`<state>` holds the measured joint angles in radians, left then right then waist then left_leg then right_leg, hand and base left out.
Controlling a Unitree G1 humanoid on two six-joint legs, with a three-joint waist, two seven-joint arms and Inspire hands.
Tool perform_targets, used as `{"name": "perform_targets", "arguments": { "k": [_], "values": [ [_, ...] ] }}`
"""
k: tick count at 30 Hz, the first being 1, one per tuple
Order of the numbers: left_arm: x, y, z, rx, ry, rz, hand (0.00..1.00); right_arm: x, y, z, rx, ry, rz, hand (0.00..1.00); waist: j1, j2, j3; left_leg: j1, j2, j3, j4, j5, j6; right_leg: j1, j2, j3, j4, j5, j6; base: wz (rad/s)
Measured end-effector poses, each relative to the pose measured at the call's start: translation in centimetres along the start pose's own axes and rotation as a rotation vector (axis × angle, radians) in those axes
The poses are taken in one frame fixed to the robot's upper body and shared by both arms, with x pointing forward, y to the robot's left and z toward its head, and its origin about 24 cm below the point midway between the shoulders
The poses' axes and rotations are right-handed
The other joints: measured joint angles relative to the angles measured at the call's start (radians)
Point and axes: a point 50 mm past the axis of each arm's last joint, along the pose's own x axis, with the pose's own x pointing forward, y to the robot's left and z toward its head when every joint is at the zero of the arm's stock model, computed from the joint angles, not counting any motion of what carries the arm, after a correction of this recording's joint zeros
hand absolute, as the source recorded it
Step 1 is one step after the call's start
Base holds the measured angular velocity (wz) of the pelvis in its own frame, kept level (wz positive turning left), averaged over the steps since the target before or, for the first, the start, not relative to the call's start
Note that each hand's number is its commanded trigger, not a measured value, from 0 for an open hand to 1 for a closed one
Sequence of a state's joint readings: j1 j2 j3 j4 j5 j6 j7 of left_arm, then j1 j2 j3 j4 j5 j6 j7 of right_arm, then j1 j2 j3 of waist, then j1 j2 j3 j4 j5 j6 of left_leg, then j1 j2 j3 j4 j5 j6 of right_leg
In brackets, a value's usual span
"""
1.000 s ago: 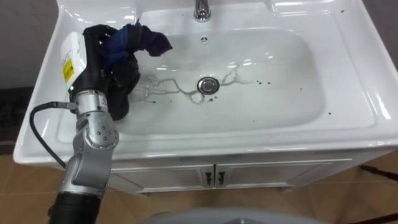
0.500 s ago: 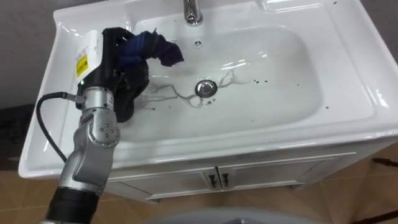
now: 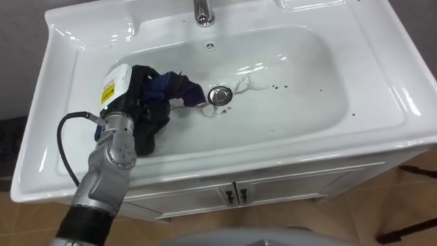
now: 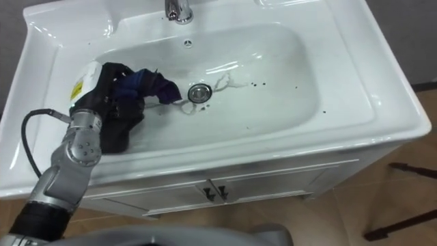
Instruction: Wipe basin
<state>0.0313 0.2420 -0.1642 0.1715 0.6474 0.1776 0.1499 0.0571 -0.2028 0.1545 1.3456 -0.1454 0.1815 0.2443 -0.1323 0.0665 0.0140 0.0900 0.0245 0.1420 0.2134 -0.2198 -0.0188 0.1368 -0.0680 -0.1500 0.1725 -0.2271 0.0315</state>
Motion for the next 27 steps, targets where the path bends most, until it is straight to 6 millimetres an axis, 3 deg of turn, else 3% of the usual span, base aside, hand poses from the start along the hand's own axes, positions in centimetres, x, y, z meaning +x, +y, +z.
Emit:
{"name": "perform_targets", "arguments": {
  "k": [9, 12, 14, 18, 22, 24, 27],
  "values": [
    [1.1, -0.3, -0.6, 0.042, 0.036, -0.018, 1.00, 0.0, 0.1, -0.2, 0.008, 0.002, 0.008, 0.00, -0.021, 0.015, -0.0059, 0.007, 0.004, 0.022, -0.001, 0.000, 0.000, -0.015, 0.002, 0.025, 0.018, 0.000, 0.000, -0.09],
    [1.5, -0.9, -1.5, 0.060, 0.079, -0.047, 1.00, 0.0, 0.0, -0.2, 0.014, 0.003, 0.004, 0.00, -0.030, 0.016, -0.0053, 0.005, 0.004, 0.022, -0.002, 0.000, 0.000, -0.021, 0.002, 0.027, 0.023, 0.000, 0.000, -0.02],
    [1.6, -1.4, -2.2, 0.072, 0.111, -0.064, 1.00, 0.0, -0.1, 0.0, 0.010, -0.001, -0.004, 0.00, -0.037, 0.024, -0.0091, -0.004, 0.004, 0.022, -0.002, 0.000, 0.000, -0.036, 0.001, 0.034, 0.032, 0.000, 0.000, -0.06],
    [1.7, -2.1, -3.6, 0.106, 0.171, -0.087, 1.00, -0.1, -0.3, 0.3, 0.015, -0.012, -0.024, 0.00, -0.052, 0.028, -0.0086, -0.014, 0.004, 0.021, -0.003, 0.000, 0.000, -0.058, 0.002, 0.044, 0.048, 0.000, 0.000, -0.06],
    [2.9, -1.6, -3.2, 0.113, 0.170, -0.070, 1.00, -0.4, -1.2, 2.0, 0.017, -0.054, -0.077, 0.00, -0.049, 0.033, -0.0048, -0.057, 0.003, 0.024, 0.001, 0.003, 0.006, -0.120, 0.001, 0.057, 0.076, 0.000, 0.000, -0.08],
    [3.1, -1.7, -3.4, 0.119, 0.178, -0.080, 1.00, -0.5, -1.6, 2.5, 0.023, -0.074, -0.100, 0.00, -0.052, 0.035, -0.0009, -0.062, 0.003, 0.024, 0.005, 0.004, 0.007, -0.121, 0.001, 0.058, 0.078, 0.000, 0.000, -0.02],
    [3.1, -1.9, -3.7, 0.127, 0.183, -0.086, 1.00, -0.7, -2.1, 2.6, 0.048, -0.089, -0.127, 0.00, -0.055, 0.037, -0.0012, -0.069, 0.003, 0.024, 0.008, 0.004, 0.007, -0.124, 0.000, 0.056, 0.071, 0.000, 0.000, 0.00]
  ]
}}
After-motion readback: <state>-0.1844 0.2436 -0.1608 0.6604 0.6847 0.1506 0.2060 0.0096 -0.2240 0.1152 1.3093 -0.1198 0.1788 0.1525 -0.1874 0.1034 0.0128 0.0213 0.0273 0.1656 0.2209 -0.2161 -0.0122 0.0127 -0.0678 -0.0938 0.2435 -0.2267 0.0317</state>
